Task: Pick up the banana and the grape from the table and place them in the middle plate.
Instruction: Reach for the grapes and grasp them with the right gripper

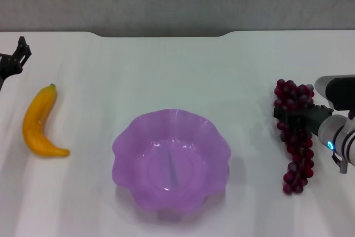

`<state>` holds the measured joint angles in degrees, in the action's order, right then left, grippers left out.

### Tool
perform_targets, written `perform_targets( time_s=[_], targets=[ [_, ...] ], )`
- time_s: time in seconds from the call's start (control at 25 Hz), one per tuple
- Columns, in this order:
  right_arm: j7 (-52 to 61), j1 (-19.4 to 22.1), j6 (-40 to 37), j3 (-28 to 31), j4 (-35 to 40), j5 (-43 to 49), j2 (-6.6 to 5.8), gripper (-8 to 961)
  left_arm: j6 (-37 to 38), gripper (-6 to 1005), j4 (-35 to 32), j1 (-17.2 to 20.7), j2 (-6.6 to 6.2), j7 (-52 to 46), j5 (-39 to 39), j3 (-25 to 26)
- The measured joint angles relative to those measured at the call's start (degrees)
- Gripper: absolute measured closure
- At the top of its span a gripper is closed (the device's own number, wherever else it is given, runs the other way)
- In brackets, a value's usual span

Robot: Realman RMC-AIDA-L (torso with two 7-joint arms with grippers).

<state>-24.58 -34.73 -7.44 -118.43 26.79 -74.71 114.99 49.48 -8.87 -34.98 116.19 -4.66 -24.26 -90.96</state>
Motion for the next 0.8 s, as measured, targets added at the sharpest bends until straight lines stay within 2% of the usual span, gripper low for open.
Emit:
perform_targets(
  time_s=[0.8],
  targets=[
    [0.0, -0.2, -0.4, -1.2, -2.0, 0.3, 0.46, 95, 0.0, 127, -0.1, -0.5, 0.16, -0.3, 0.0, 0.0]
  ],
)
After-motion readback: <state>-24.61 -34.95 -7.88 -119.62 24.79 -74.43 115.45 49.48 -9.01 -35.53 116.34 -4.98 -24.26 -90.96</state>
